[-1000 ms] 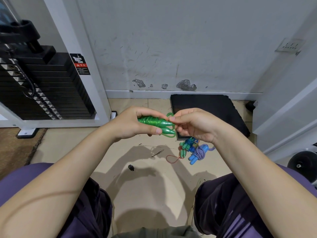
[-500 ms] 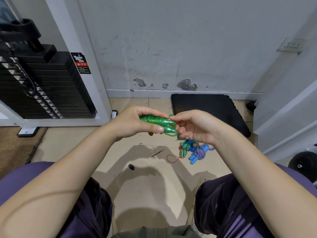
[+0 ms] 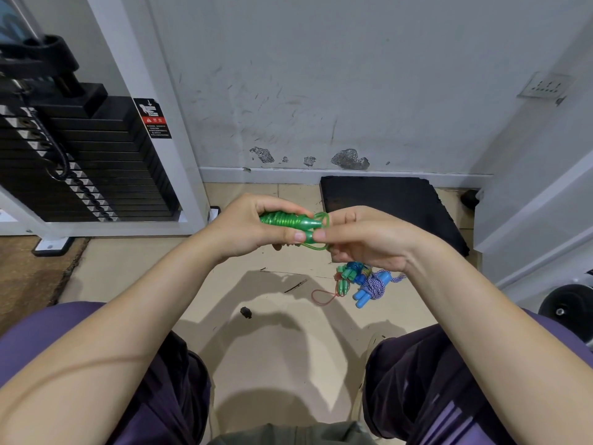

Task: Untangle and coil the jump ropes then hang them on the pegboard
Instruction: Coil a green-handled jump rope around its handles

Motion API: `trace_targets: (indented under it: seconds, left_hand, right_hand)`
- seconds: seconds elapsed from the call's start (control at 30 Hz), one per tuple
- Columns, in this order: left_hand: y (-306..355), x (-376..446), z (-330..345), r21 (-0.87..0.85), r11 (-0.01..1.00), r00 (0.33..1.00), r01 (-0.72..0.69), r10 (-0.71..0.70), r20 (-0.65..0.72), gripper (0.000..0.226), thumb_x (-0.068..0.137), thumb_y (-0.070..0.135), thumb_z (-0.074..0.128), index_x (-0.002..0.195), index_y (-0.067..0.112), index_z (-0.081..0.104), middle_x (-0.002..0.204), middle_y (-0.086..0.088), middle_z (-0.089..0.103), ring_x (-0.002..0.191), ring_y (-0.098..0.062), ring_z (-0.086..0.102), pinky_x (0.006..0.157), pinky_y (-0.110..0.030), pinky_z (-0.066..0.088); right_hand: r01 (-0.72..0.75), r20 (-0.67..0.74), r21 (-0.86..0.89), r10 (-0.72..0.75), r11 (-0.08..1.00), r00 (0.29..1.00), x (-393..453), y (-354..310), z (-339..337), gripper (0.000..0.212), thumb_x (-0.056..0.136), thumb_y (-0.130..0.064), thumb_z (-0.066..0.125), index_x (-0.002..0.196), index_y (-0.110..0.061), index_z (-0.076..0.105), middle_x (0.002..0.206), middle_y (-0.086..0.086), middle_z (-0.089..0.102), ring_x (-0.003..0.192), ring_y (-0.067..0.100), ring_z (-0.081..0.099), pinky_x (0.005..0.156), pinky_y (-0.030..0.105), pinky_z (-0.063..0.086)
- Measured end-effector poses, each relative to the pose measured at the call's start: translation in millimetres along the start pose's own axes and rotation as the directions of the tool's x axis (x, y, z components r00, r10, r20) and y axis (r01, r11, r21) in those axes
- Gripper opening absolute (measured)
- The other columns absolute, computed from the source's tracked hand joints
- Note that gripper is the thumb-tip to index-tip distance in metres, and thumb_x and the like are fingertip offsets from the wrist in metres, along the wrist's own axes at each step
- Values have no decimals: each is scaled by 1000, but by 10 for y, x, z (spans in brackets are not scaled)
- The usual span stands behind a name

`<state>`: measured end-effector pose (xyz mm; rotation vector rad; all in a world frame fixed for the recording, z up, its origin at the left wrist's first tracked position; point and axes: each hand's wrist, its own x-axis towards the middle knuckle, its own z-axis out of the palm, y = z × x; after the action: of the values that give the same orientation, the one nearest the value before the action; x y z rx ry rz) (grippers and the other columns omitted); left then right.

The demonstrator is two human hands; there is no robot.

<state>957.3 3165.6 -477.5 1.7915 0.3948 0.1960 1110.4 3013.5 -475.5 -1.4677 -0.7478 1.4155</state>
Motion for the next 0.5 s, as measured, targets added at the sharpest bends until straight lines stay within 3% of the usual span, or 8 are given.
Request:
trace_targets:
  seconds: [0.1, 0.2, 0.37, 0.5]
  left_hand:
    - [-24, 2, 5, 25, 1000, 1000, 7, -8, 11, 32, 70, 11, 84, 99, 21, 76, 89, -11, 74, 68, -16, 62, 67, -36, 54]
    - [-49, 8, 6, 60, 998, 1000, 11, -11, 10, 36, 66, 22, 86, 100, 23, 77, 91, -14, 73, 70, -23, 62, 71, -47, 55]
    - [-78, 19, 44, 52, 998, 999, 21, -19, -27, 32, 73, 11, 84, 104, 16, 75, 86, -6, 73, 66, -16, 61, 65, -34, 54]
    - [-47, 14, 29, 2, 1000, 998, 6, -6, -64, 31, 73, 11, 83, 102, 17, 75, 92, -16, 73, 67, -21, 62, 65, -33, 53]
  right_hand:
    - [26, -67, -74, -31, 997, 997, 26, 53, 11, 28, 84, 3, 68, 108, 14, 62, 75, 4, 59, 64, 11, 47, 54, 21, 36]
    - [38, -107, -96, -48, 995, 993, 31, 64, 16, 21, 86, 0, 68, 103, 10, 65, 74, 8, 58, 60, 13, 44, 56, 22, 36]
    - [24, -223, -229, -77, 973, 972, 31, 60, -22, 16, 80, -14, 78, 89, -3, 72, 79, 13, 62, 61, 15, 53, 67, 33, 42]
    - [36, -158, -15, -38, 999, 987, 9, 27, -56, 6, 88, -4, 64, 91, -1, 69, 71, 7, 61, 63, 13, 55, 63, 21, 52]
